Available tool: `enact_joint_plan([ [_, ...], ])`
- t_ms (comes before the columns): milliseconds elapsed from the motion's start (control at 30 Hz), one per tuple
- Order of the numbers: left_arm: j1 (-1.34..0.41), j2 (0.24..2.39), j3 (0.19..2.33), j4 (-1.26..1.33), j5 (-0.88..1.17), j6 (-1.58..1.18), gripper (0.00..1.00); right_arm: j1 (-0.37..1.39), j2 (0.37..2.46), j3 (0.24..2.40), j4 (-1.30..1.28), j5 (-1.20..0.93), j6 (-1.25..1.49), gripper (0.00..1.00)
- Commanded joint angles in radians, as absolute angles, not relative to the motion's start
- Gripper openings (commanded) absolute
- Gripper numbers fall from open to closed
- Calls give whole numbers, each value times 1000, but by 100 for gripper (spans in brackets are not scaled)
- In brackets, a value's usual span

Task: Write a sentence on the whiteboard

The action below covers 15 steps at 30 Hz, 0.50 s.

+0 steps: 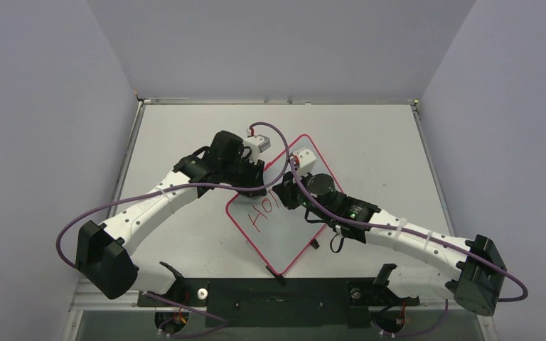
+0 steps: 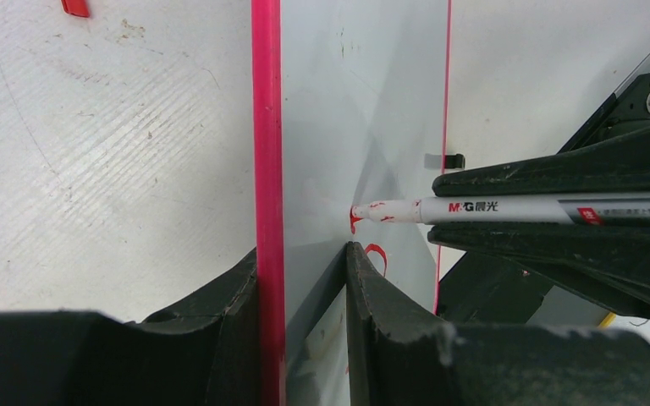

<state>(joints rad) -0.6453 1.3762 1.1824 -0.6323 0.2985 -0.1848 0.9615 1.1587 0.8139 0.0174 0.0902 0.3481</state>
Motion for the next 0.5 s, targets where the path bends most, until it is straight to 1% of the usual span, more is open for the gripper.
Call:
enact_joint_plan([
  [0, -653, 1393, 1153, -691, 80, -29, 0, 945, 1177, 846, 37, 141, 332, 0],
  [467, -653, 1390, 1152, -691, 73, -29, 0, 929, 1188, 824, 3, 179, 350, 0],
])
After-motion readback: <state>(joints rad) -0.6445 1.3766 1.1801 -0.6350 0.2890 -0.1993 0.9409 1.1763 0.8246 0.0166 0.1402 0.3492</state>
